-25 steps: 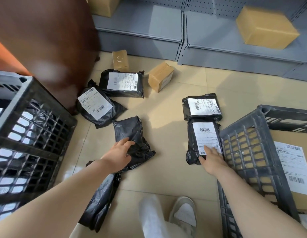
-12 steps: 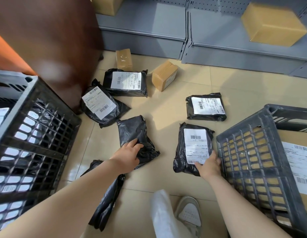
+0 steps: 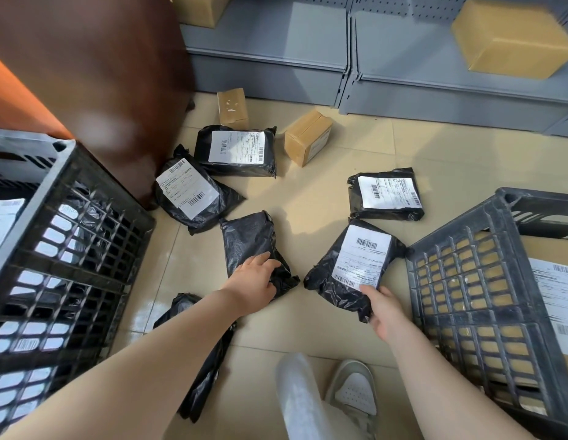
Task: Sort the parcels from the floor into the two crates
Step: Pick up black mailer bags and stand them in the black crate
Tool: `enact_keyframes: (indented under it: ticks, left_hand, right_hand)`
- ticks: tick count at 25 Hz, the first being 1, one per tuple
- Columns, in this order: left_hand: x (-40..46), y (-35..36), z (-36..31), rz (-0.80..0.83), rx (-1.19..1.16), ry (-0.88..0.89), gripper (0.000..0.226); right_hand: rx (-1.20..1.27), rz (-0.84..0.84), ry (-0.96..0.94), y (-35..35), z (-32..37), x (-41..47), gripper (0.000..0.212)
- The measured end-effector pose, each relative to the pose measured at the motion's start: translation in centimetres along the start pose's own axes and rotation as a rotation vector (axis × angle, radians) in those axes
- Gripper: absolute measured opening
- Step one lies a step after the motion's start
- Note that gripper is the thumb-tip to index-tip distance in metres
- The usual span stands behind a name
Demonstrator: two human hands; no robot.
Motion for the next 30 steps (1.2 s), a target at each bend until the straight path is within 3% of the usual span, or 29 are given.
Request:
enact_keyframes:
  ticks: [7,14,19,23,30]
  left_hand:
    - [0.3,-1.2,-1.7,0.001,-0.166,-0.009,0.049]
    - [-0.2,-5.1,-2.7,-0.026,-0.92,-0.225,0.07]
    - [-1.4,-10.7,0.1,-0.023,-1.051,-0.268,0.048]
    - [-3.0,-14.7,3.3,-0.06,-1.118,-0.243,0.068]
    - [-9.0,-18.9,9.2,-0.254,-1.247,-0.214,0.053]
  right_hand:
    - [0.143,0.152,-0.127,2.4,2.7,-3.5,0.014]
    - [0.2,0.327,-0.236,6.5,5.6,-7.7,0.014]
    - [0.168,0.473,-0.256,11.0,8.0,-11.2,0.016]
    - [0.121,0.611,-0.301,15.4,10.2,-15.1,0.02]
    - [-0.116,0.762,-0.374,23.1,10.9,-20.9,0.021]
Point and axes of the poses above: each hand's wrist, its own x-axis towards the middle knuckle, its own y-axis out of the palm, z = x × y, the point moved 4 cm from there along x, towards the middle knuckle, and after that the axes turned 6 degrees about x, right-handed, at the moved point
